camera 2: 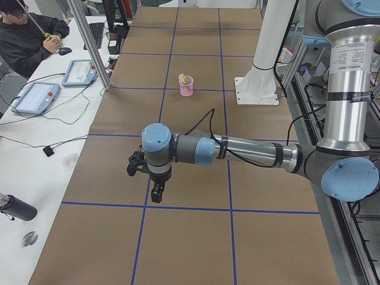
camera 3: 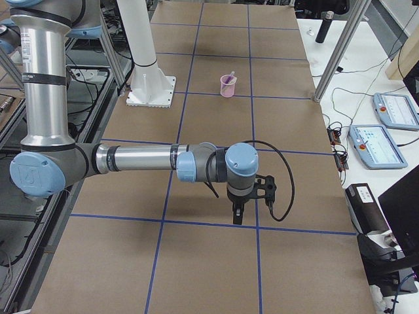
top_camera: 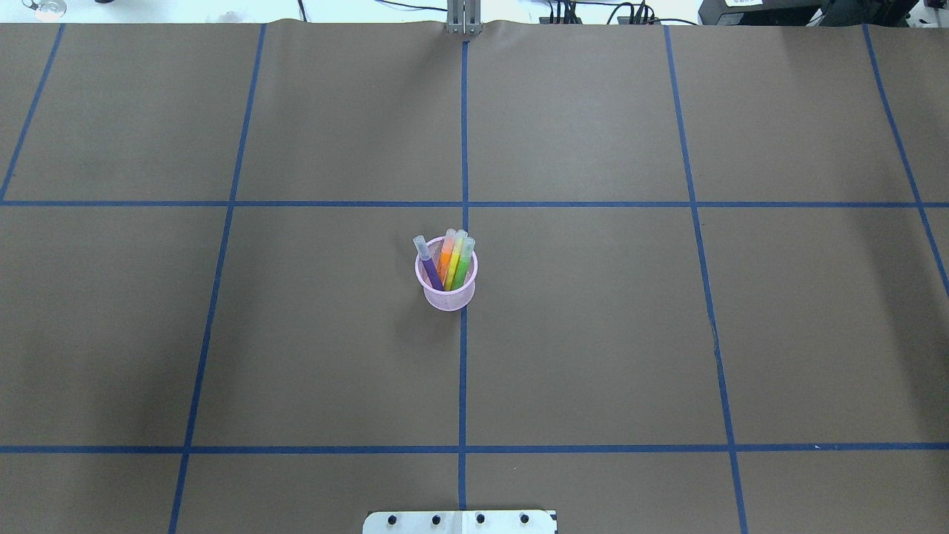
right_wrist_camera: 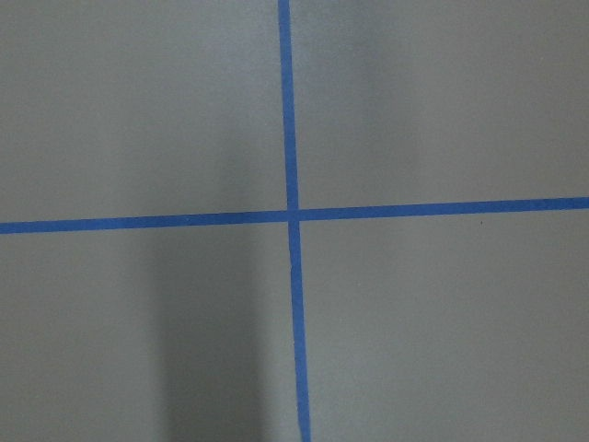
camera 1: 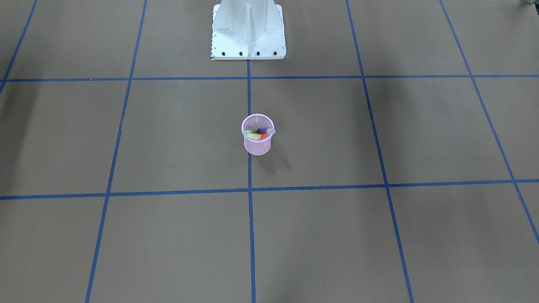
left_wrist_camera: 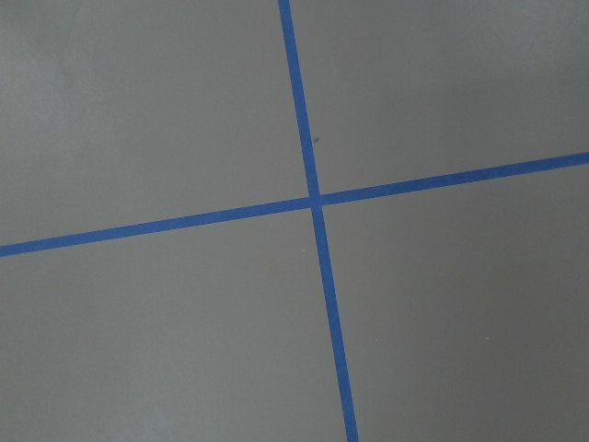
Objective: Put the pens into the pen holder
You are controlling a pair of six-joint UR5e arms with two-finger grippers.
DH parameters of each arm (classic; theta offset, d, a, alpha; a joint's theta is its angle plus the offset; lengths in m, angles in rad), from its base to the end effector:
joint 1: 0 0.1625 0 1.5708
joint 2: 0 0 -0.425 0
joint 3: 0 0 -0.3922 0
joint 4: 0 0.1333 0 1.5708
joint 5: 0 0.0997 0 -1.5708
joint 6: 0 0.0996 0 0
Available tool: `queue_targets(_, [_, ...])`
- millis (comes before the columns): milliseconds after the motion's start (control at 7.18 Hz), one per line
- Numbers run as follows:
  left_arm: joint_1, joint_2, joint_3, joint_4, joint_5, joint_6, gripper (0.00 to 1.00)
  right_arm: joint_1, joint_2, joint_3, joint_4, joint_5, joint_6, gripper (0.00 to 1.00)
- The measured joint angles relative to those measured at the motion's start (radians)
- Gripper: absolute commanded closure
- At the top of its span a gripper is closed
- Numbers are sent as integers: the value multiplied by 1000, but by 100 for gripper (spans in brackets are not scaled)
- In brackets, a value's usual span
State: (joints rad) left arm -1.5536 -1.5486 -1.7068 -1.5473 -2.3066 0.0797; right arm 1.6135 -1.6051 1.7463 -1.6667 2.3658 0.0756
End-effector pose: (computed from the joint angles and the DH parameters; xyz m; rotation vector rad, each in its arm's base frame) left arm -0.0581 -0.4873 0.6074 0.1092 0.7327 0.1257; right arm 0.0825 -0.4734 0.5972 0.0298 -0.7958 0.0940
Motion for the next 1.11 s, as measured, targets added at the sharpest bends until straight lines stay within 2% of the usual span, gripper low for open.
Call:
queue_targets(139, [0, 1, 9, -2, 0, 3, 0, 0, -5, 36, -47, 1, 1, 0])
queue_targets(418, [-2, 2, 15, -2, 1, 4, 0, -1, -15, 53, -71, 3, 0, 0])
queue_targets(1114, [-2, 2, 18, -2, 4, 4, 0, -4, -19, 20, -69, 1, -10, 0])
